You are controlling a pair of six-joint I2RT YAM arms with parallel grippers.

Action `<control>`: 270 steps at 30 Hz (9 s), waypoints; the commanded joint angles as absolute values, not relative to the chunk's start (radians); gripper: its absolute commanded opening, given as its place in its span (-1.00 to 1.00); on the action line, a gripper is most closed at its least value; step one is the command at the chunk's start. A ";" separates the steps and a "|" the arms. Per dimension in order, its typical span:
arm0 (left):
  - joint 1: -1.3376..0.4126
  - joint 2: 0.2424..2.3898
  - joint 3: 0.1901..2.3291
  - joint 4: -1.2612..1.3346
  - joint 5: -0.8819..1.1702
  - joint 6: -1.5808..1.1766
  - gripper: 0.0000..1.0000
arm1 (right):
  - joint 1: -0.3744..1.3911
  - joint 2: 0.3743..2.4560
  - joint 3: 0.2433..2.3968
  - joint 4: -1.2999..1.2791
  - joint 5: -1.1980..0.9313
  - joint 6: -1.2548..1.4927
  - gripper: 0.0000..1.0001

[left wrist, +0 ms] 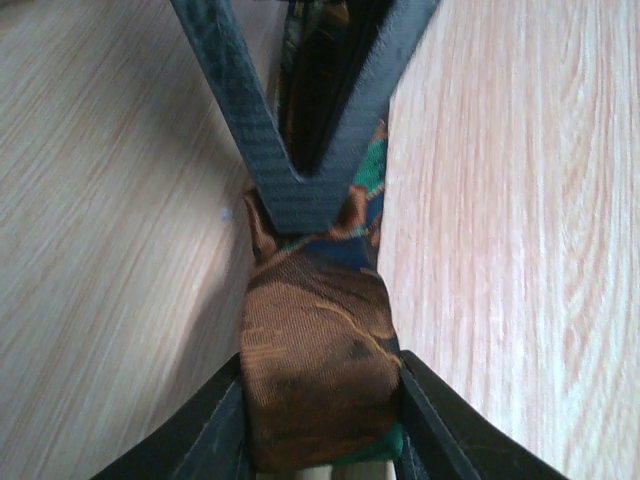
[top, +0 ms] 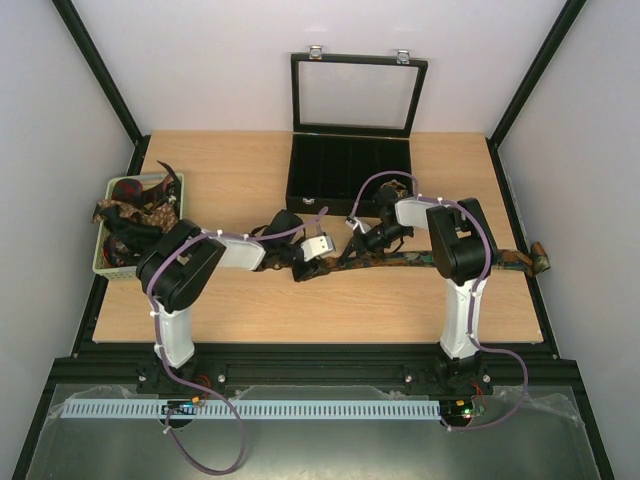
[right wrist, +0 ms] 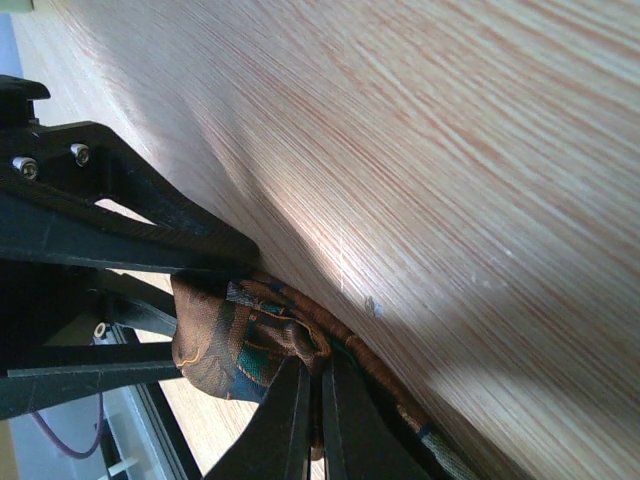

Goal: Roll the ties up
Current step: Pick up the tie from the center of the board, then roll the tie at the center of the board.

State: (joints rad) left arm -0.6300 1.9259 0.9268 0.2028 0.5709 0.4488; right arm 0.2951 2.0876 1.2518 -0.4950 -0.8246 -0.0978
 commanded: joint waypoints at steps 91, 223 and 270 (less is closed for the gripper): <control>-0.713 1.943 0.919 0.238 0.482 0.461 0.49 | 0.336 2.075 1.333 -0.632 -0.785 -0.020 -0.97; -0.710 1.939 0.900 0.271 0.416 0.360 0.28 | 0.247 2.043 1.122 -0.513 -0.725 -0.029 -0.97; -0.765 2.084 0.906 0.559 0.498 0.429 -0.10 | 0.215 2.112 1.132 -0.532 -0.740 -0.076 -0.97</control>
